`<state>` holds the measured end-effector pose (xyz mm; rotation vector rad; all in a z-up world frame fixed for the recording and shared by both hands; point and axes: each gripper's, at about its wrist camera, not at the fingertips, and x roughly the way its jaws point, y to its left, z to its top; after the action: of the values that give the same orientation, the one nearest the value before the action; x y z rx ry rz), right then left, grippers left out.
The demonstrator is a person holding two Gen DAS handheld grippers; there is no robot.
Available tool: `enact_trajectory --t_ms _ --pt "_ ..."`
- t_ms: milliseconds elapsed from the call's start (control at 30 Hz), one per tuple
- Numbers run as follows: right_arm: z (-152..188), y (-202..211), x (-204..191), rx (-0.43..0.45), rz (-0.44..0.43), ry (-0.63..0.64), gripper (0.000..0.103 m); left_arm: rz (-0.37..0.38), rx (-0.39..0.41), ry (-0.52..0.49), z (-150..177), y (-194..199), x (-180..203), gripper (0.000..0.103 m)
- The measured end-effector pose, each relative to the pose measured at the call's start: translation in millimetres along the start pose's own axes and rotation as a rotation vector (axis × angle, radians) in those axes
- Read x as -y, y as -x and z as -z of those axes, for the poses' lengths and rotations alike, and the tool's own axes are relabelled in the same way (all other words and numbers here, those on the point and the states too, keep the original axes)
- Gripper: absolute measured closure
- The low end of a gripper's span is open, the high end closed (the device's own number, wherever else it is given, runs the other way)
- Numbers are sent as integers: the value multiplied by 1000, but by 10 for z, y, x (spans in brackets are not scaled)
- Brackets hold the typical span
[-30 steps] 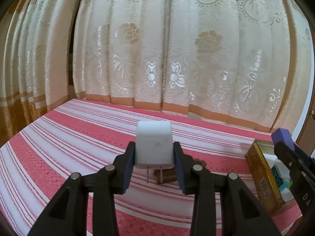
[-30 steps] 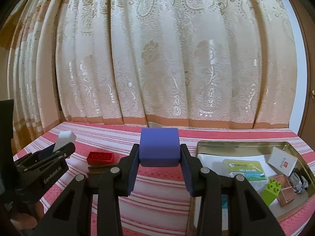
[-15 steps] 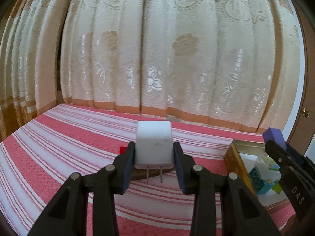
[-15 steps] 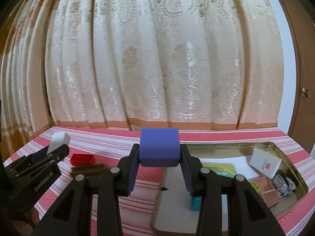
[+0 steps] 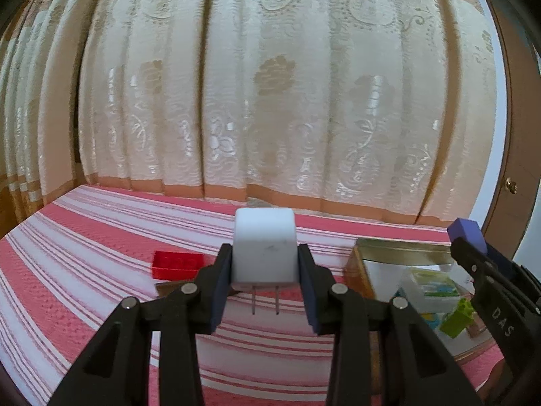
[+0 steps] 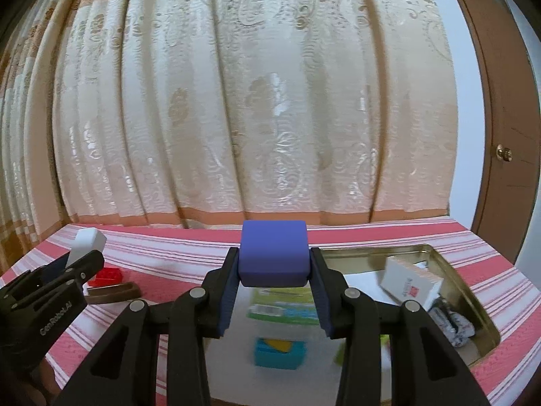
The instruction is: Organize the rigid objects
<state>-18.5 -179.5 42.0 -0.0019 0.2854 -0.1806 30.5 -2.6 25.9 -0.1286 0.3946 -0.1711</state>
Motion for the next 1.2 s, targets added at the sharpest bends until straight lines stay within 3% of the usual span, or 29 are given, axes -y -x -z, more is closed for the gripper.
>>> enact_trajectory --t_ms 633,1200 --pt "-18 -82 897 -18 148 -44 60 120 8 -83 17 2 939 66" --pt "39 -341 1371 -129 218 -77 60 159 -38 -167 116 -218 1548 66"
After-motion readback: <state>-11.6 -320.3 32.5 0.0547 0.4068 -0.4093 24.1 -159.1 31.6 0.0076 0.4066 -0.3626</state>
